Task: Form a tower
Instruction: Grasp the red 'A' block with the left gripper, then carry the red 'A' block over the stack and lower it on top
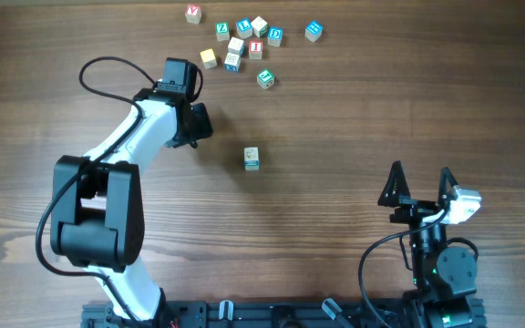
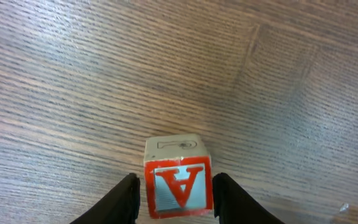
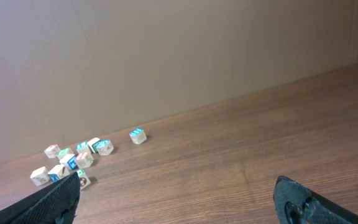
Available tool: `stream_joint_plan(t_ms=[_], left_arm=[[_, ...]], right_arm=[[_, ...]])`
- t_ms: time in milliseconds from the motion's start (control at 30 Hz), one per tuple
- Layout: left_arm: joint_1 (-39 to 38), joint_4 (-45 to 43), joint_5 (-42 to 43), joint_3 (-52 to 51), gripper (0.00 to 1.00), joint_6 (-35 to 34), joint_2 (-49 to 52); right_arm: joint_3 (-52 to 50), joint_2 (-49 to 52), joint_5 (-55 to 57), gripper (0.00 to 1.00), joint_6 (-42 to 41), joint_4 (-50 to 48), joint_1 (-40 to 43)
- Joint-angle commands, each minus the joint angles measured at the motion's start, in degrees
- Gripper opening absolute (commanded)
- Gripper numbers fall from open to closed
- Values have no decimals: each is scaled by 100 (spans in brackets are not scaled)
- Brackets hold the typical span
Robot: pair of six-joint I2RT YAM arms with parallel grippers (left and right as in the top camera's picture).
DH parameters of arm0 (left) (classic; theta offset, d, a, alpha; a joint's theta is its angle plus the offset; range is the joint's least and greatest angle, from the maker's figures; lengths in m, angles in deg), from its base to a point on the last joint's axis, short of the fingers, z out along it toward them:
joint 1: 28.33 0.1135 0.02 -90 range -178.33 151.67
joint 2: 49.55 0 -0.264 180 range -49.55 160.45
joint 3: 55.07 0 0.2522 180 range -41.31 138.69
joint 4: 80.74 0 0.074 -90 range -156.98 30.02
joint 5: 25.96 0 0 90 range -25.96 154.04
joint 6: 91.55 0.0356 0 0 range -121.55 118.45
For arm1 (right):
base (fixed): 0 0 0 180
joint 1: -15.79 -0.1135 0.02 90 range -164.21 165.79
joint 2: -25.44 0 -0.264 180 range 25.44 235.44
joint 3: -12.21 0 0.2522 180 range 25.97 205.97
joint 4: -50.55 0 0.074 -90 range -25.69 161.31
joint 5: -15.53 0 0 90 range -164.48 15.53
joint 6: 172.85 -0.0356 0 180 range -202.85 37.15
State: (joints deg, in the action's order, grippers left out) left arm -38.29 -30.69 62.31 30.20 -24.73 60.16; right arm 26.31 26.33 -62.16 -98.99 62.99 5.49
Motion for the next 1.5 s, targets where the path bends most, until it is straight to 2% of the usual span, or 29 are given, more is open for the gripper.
stream_joint_plan(t_ms=[0, 67, 167, 200, 267, 400, 467, 567, 600, 633, 667, 700, 900, 967, 1067, 1100, 1133, 1200, 1367, 1467], left_arm=[[11, -26, -140, -37, 36, -37, -17], [9, -28, -140, -37, 37, -37, -17], [9, -94, -142, -37, 47, 55, -17], [9, -98, -162, -37, 48, 52, -17], [9, -96, -229, -44, 42, 50, -17], [11, -382, -376, -278, 37, 55, -17], [4, -498, -372, -278, 31, 343, -20], [4, -483, -369, -278, 32, 358, -20], [4, -483, -323, -278, 31, 555, -20], [4, -479, -260, -278, 34, 654, -20], [4, -483, -262, -278, 43, 654, -20], [4, -501, -262, -278, 44, 654, -20], [4, -568, -262, -278, 40, 651, -20], [4, -564, -262, -278, 33, 651, -20], [4, -592, -262, -251, 30, 651, -83], [4, -597, -262, -249, 30, 649, -125], [4, -605, -262, -249, 39, 649, -155], [11, -612, -295, -251, 44, 656, -136], [9, -605, -330, -251, 40, 651, -114], [9, -586, -330, -262, 33, 651, -114]], right_arm=[[-4, -28, 79, 100, 96, -26, 24], [-4, -28, 79, 100, 98, -26, 24], [-4, -28, 79, 99, 98, -26, 24], [-4, -28, 79, 100, 98, -26, 24], [-4, -28, 79, 100, 98, -26, 24], [-4, -28, 79, 100, 98, -26, 24], [-4, -28, 79, 100, 96, -26, 24], [-4, -28, 79, 100, 98, -26, 24], [-4, -28, 79, 100, 96, -26, 24], [-4, -28, 79, 100, 96, -26, 24], [-4, -28, 79, 100, 98, -26, 24], [-4, -28, 79, 100, 96, -26, 24], [-4, -28, 79, 100, 98, -26, 24], [-4, -28, 79, 100, 98, -26, 24], [-4, -28, 79, 100, 98, -26, 24], [-4, -28, 79, 100, 96, -26, 24], [-4, -28, 79, 100, 98, -26, 24], [-4, -28, 79, 100, 96, -26, 24], [-4, -28, 79, 100, 98, -26, 24], [-4, -28, 79, 100, 98, -26, 24]])
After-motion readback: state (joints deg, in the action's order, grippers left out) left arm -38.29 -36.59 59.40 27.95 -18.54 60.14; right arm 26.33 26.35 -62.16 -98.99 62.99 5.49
